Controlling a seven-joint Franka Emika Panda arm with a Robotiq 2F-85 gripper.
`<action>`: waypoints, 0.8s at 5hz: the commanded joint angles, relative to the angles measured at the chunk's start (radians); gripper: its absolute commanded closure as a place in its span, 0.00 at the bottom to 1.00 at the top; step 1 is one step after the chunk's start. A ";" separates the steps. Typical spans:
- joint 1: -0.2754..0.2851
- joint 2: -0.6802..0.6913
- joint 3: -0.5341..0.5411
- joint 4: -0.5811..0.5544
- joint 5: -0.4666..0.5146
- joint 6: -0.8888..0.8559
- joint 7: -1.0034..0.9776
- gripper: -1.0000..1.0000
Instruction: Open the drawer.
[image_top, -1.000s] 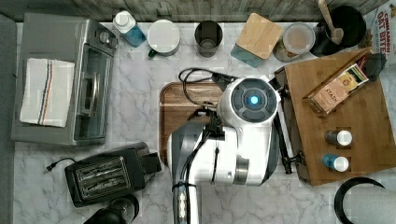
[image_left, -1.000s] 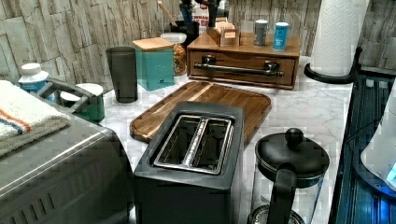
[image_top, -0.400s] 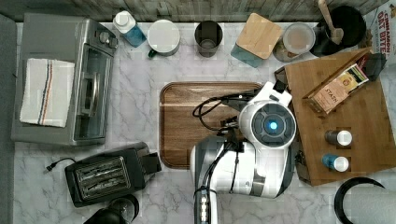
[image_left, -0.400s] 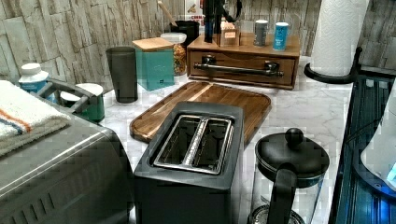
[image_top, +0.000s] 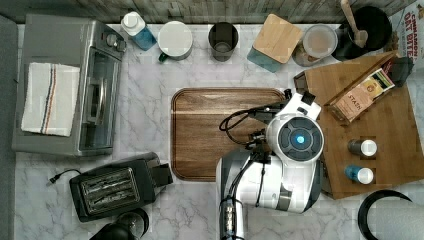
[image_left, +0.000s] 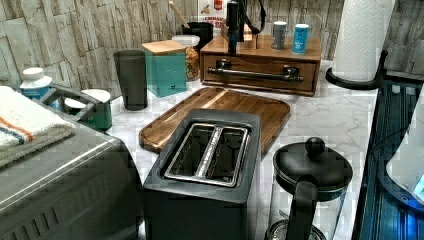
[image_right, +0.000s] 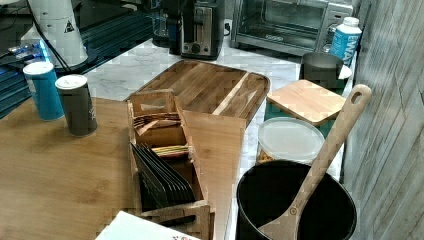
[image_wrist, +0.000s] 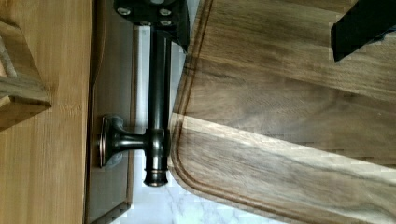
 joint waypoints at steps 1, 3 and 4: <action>-0.092 0.013 -0.086 -0.037 -0.064 0.118 -0.188 0.00; -0.092 0.086 -0.110 -0.048 0.046 0.177 -0.254 0.00; -0.057 0.083 -0.132 -0.104 0.066 0.237 -0.208 0.00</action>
